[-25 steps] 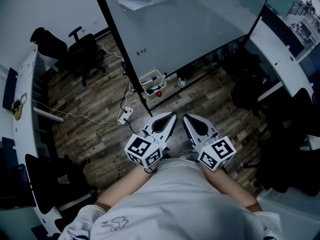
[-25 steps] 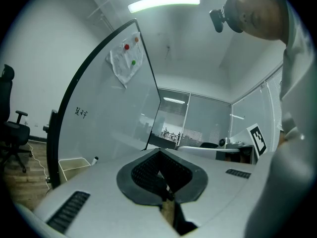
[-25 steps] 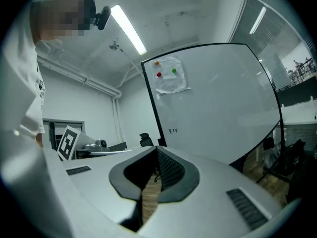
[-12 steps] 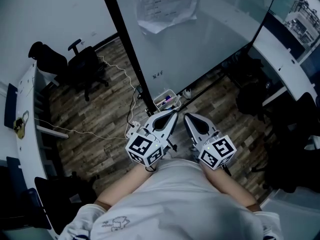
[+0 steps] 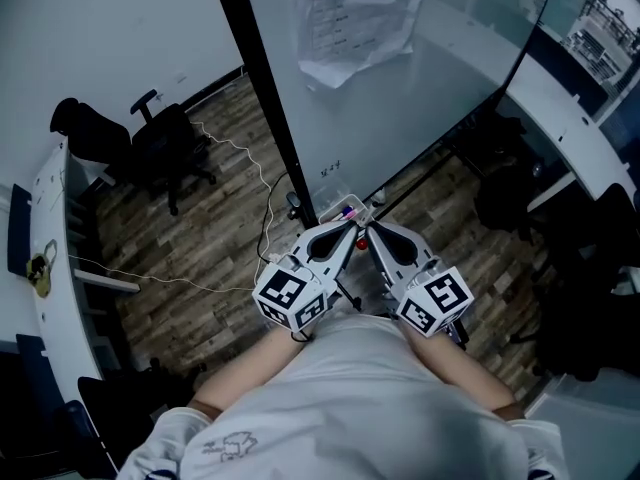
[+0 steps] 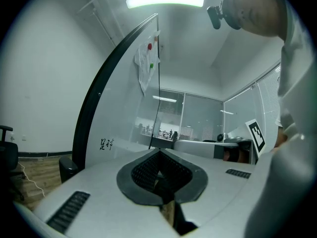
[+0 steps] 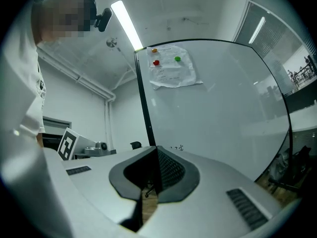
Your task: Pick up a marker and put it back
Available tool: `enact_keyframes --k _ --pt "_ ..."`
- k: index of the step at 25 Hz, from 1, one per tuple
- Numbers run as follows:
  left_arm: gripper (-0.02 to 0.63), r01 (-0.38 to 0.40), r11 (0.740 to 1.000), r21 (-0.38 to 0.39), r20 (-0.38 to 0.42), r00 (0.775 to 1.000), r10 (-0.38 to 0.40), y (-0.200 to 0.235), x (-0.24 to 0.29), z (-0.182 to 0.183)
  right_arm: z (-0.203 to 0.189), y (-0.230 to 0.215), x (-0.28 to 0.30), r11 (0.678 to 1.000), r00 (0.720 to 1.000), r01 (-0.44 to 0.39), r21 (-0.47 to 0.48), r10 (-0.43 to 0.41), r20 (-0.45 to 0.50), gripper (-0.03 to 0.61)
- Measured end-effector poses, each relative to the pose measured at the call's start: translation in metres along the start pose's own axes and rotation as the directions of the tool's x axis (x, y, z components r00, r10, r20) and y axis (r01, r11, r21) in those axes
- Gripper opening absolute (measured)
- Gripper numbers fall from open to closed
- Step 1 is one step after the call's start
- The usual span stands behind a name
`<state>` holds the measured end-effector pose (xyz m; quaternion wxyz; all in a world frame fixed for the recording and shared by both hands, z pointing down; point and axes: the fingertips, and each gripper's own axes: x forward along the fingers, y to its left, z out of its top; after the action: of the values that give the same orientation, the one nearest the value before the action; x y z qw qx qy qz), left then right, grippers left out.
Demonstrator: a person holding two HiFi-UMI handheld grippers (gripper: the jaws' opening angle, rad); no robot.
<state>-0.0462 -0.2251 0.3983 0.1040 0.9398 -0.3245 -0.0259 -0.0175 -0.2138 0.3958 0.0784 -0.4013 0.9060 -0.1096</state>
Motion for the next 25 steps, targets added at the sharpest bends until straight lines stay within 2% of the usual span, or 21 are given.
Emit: enact_keyframes --k 7,14,21,25 --pt "0.005 -0.046 0.999 0.013 -0.001 0.999 0.046 0.017 0.016 0.007 0.01 -0.019 0.021 0.999 0.999 -0.045 -0.001 0.045 -0.019 0.006" --pt "0.005 -0.093 0.996 -0.018 -0.012 0.996 0.093 0.031 0.042 0.0 0.022 -0.056 0.041 0.998 0.997 -0.062 -0.011 0.062 -0.044 0.006" --pt "0.005 -0.176 0.984 -0.018 -0.045 0.983 0.175 0.05 0.063 -0.026 0.002 -0.095 0.047 0.998 0.989 -0.067 -0.003 0.066 -0.132 0.008" --pt "0.005 -0.228 0.973 -0.026 -0.07 0.972 0.226 0.062 0.073 -0.048 -0.023 -0.115 0.047 0.997 0.976 -0.069 0.045 0.077 -0.202 0.008"
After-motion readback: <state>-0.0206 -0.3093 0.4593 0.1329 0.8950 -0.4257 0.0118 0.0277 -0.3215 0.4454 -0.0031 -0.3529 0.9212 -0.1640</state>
